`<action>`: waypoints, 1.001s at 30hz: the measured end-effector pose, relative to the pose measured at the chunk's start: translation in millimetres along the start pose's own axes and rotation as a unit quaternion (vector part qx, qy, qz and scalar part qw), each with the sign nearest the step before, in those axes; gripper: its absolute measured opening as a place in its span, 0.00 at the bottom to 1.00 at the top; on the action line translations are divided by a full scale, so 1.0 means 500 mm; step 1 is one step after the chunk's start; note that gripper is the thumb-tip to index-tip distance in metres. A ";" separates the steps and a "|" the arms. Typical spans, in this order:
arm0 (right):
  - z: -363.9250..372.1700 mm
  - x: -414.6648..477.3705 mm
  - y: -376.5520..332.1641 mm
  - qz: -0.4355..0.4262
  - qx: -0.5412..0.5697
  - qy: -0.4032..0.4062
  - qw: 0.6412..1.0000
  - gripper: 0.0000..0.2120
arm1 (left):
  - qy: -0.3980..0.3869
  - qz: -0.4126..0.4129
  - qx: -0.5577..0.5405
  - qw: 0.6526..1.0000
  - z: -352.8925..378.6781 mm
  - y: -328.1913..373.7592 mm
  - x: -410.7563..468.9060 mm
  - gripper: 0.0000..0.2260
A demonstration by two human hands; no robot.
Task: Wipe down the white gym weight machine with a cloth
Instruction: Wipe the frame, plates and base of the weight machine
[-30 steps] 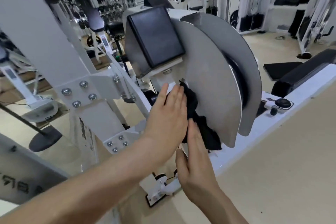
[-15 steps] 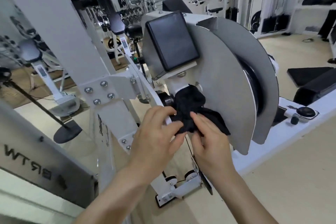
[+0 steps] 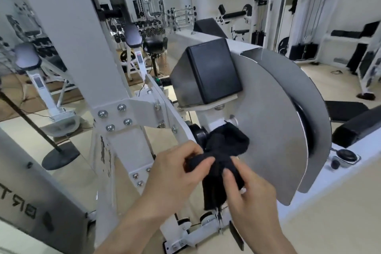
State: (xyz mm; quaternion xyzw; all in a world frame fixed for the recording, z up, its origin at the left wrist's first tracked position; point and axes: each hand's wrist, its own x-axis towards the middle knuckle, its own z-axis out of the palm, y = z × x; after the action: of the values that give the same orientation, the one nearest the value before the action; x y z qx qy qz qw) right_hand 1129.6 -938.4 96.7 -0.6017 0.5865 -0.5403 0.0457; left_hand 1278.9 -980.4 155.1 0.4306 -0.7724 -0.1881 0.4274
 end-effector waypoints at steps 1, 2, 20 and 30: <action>-0.001 0.025 -0.015 -0.012 0.015 0.053 0.998 0.14 | 0.027 0.004 -0.038 0.999 -0.007 0.008 0.012 0.06; 0.001 0.054 -0.030 -0.027 0.032 0.085 0.995 0.18 | 0.052 0.008 -0.073 0.996 -0.015 0.016 0.029 0.05; 0.020 0.468 -0.329 -0.071 -0.402 -0.174 0.896 0.13 | 0.050 0.106 -0.223 0.968 -0.144 -0.085 0.267 0.10; 0.318 0.540 -0.239 -0.128 -0.506 -0.306 0.796 0.09 | 0.004 0.129 0.147 0.981 -0.185 -0.253 0.307 0.16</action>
State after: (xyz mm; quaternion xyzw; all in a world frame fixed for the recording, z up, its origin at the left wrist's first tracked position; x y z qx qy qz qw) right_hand 1246.3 -1197.6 274.7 -0.7426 0.6493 0.0451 -0.1576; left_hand 1378.0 -1170.5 200.3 0.3856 -0.8392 -0.0144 0.3831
